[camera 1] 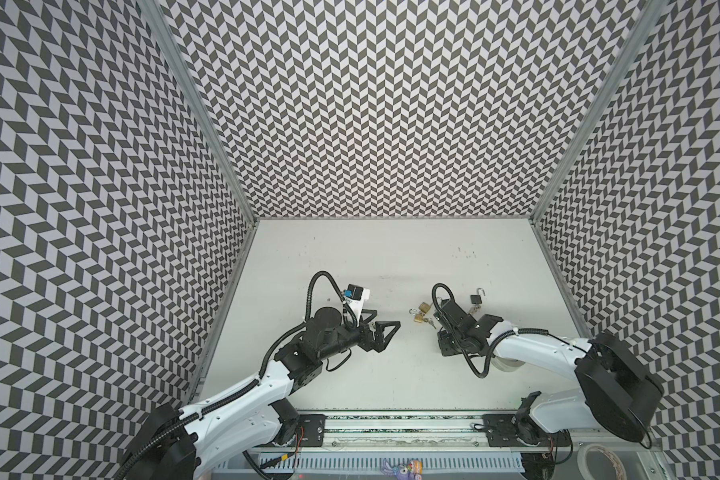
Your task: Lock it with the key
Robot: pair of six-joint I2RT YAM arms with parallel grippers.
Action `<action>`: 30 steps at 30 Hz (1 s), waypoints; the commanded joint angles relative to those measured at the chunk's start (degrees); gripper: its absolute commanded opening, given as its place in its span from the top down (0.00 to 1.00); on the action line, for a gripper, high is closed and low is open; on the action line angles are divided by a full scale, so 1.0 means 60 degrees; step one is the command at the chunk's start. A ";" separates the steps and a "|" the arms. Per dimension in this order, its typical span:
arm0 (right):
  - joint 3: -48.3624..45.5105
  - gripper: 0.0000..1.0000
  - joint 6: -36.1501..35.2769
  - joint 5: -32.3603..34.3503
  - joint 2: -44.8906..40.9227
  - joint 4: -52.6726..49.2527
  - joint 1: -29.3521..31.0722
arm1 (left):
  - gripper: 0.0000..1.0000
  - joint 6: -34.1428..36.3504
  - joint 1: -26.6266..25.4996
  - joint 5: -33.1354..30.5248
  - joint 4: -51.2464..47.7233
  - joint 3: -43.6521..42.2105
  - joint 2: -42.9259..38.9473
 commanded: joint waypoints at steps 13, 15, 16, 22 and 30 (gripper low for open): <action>-0.0314 1.00 -0.2962 -0.2917 -0.4077 0.4076 0.0065 | 0.16 0.1239 0.1961 0.2342 -0.1429 0.2067 0.0197; 0.0163 1.00 -0.3463 -0.3261 -0.4010 0.3873 0.0065 | 0.16 0.1854 0.2007 0.2459 -0.1709 0.2477 0.0171; 0.0406 1.00 -0.3803 -0.3564 -0.3966 0.3658 0.0065 | 0.16 0.2064 0.2046 0.2479 -0.1833 0.2657 0.0146; 0.1370 1.00 -0.5171 -0.4222 -0.3825 0.3326 0.0065 | 0.15 0.3383 0.2203 0.2813 -0.2733 0.4004 0.0336; 0.2378 1.00 -0.5681 -0.3751 -0.3813 0.3149 0.0057 | 0.02 0.5200 0.2230 0.2551 -0.2628 0.5124 0.0038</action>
